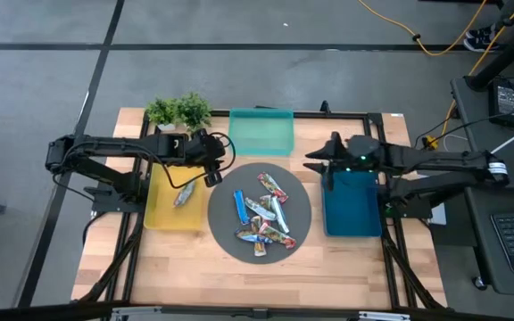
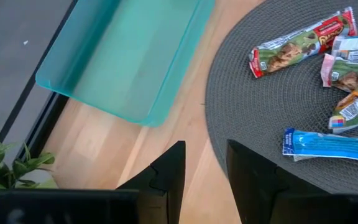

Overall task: Pick and place Granola Bars by type
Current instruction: Put the red granola bar into the yellow bin

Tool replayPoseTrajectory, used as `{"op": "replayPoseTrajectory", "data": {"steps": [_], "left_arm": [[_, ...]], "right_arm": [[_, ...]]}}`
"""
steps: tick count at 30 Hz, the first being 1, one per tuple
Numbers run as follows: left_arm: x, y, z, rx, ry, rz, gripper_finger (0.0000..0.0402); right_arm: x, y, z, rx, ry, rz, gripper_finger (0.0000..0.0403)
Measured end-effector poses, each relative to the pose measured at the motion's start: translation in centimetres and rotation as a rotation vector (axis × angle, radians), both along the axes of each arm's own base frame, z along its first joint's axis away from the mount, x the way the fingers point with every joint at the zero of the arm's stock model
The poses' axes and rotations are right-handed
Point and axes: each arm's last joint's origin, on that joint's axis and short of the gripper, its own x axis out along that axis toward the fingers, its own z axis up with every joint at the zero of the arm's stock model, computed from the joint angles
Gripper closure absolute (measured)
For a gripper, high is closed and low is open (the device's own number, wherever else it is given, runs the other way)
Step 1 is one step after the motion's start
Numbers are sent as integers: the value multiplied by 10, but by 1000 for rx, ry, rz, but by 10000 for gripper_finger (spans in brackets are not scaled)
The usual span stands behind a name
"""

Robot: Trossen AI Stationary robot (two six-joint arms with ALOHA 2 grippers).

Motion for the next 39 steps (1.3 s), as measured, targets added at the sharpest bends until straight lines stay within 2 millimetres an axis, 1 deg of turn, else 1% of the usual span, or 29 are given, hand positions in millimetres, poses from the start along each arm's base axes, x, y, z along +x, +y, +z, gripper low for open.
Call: {"op": "replayPoseTrajectory", "data": {"steps": [3,7,10,15,18,25,31,39], "left_arm": [[0,0,0,2,2,-5,297],[0,0,0,3,3,-6,295],[0,0,0,3,3,-6,294],[0,0,0,3,3,-7,298],[0,0,0,8,3,-2,299],[0,1,0,21,-10,64,299],[0,1,0,20,-11,66,300],[0,1,0,21,-12,66,304]], "right_arm": [[14,-7,2,66,42,-37,184],[34,-15,7,122,143,-3,141],[51,-20,11,140,209,-10,130],[78,-25,14,159,265,-20,128],[92,-28,4,195,309,-42,128],[111,-31,-31,298,423,-88,128],[121,-30,-56,401,506,-81,128],[128,-30,-83,422,609,-88,128]]}}
